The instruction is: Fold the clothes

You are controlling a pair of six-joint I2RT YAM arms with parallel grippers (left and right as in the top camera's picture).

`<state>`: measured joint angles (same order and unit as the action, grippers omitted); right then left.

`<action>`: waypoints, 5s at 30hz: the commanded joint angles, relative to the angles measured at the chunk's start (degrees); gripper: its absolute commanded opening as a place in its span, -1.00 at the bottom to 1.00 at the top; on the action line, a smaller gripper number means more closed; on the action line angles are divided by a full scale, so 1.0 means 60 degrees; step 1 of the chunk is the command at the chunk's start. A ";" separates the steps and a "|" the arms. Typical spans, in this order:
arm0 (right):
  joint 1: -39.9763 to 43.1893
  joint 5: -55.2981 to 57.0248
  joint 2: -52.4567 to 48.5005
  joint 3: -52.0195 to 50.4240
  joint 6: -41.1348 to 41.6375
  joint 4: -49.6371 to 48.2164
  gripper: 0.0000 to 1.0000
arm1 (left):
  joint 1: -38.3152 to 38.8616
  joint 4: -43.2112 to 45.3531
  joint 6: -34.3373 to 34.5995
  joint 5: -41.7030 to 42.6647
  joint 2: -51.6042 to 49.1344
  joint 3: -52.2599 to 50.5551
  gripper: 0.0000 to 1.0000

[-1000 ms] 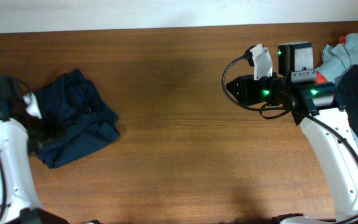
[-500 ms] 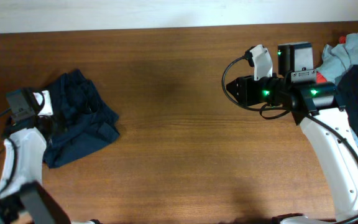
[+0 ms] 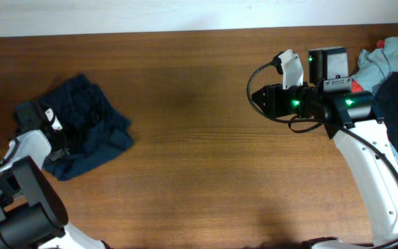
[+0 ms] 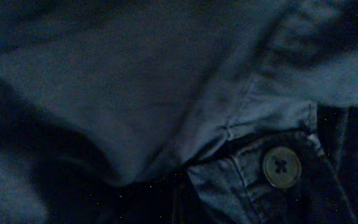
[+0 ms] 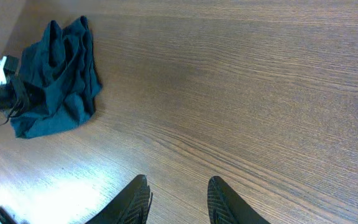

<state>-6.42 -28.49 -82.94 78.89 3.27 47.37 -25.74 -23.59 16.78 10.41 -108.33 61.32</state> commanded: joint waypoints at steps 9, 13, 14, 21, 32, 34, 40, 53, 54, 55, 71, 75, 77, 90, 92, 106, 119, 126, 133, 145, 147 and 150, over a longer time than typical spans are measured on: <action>-0.0044 0.0044 0.0138 0.0033 0.0109 0.0004 -0.28 | -0.0055 0.3712 0.6492 0.2787 -0.2091 -0.0678 -0.99; -0.0044 0.0044 0.0138 0.0033 0.0109 0.0073 -0.29 | -0.0055 0.4575 0.6448 0.3829 -0.2033 -0.0641 -0.99; -0.0044 0.0044 0.0138 0.0033 0.0106 0.0091 -0.29 | -0.0055 0.4648 0.6149 0.3989 -0.1967 -0.0612 -0.99; -0.0044 0.0047 0.0138 0.0033 0.0106 0.0113 -0.29 | -0.0062 0.2149 0.2262 0.3071 0.0076 -0.0335 -0.64; -0.0044 0.0047 0.0138 0.0033 0.0106 0.0109 -0.29 | -0.0073 0.0973 -0.0565 -0.2863 0.2095 -0.0299 -0.32; -0.0044 0.0047 0.0138 0.0033 0.0109 0.0109 -0.29 | -0.0142 0.1555 -0.1253 -0.2892 0.1963 -0.0299 -0.27; -0.0044 0.0047 0.0138 0.0033 0.0361 0.0109 -0.29 | -0.0404 0.3085 -0.3009 -0.2860 0.1089 -0.0299 -0.40; -0.0051 -0.0047 0.0138 0.0033 0.0798 0.0124 -0.29 | -0.0969 0.2586 -0.2058 -0.3461 -0.0860 -0.0299 -1.00; -0.0051 -0.0102 0.0138 0.0033 0.0794 0.0131 -0.29 | -0.1188 0.2186 -0.1126 -0.3912 -0.0874 -0.0299 -0.99; -0.0051 -0.0153 0.0138 0.0033 0.0794 0.0142 -0.29 | -0.1402 0.1821 -0.0397 -0.4040 -0.0874 -0.0299 -0.99; -0.0051 -0.0277 0.0138 0.0033 0.0787 0.0423 -0.30 | -0.2863 -0.0758 0.0211 -0.1082 -0.0062 -0.0299 -0.99; -0.0051 -0.0277 0.0138 0.0033 0.0787 0.0455 -0.29 | -0.2805 -0.2288 -0.0437 -0.1045 0.1027 -0.0299 -0.96; -0.0051 -0.0273 0.0138 0.0033 0.0787 0.0361 -0.30 | -0.2656 -0.3093 -0.0426 -0.1002 0.1311 -0.0302 -0.96; -0.0051 -0.0273 0.0138 0.0033 0.0780 0.0291 -0.30 | -0.0368 -0.0306 0.0940 -0.0594 0.1344 -0.1810 -0.97; -0.0051 -0.0277 0.0138 0.0033 0.0783 0.0295 -0.29 | -0.0040 0.0084 0.1687 -0.0412 0.1344 -0.1810 -0.98; -0.0051 -0.0273 0.0138 0.0033 0.0776 0.0386 -0.29 | 0.0390 -0.0455 0.0674 0.0561 0.2801 -0.1657 -0.96; -0.0051 -0.0204 0.0138 0.0033 0.0758 0.0397 -0.28 | 0.0390 0.1971 -0.2346 -0.2018 0.3493 -0.1337 -0.72; -0.0051 -0.0208 0.0138 0.0029 0.0758 0.0816 -0.28 | 0.0390 0.4051 -0.2342 -0.1676 0.0670 -0.1333 -0.77; -0.0051 -0.0208 0.0138 0.0033 0.0758 0.1107 -0.29 | -0.0495 0.2503 -0.0200 -0.3657 0.0375 -0.1333 -0.86; -0.0047 -0.0200 0.0153 0.0033 0.0284 0.1060 -0.25 | -0.2131 0.0827 -0.0696 -0.0346 0.1330 -0.0831 -0.83; -0.0040 -0.0011 0.0248 0.0055 0.0197 0.0987 -0.24 | -0.2131 0.0018 -0.1093 0.0448 0.2259 -0.0266 -0.68; -0.0040 0.1016 0.0546 0.0357 0.0193 0.0889 -0.24 | -0.2033 -0.1399 -0.2543 0.2586 0.3708 0.0790 -0.60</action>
<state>-6.42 -28.34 -82.76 78.89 5.74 53.25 -38.59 -27.86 11.49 10.20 -96.86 58.26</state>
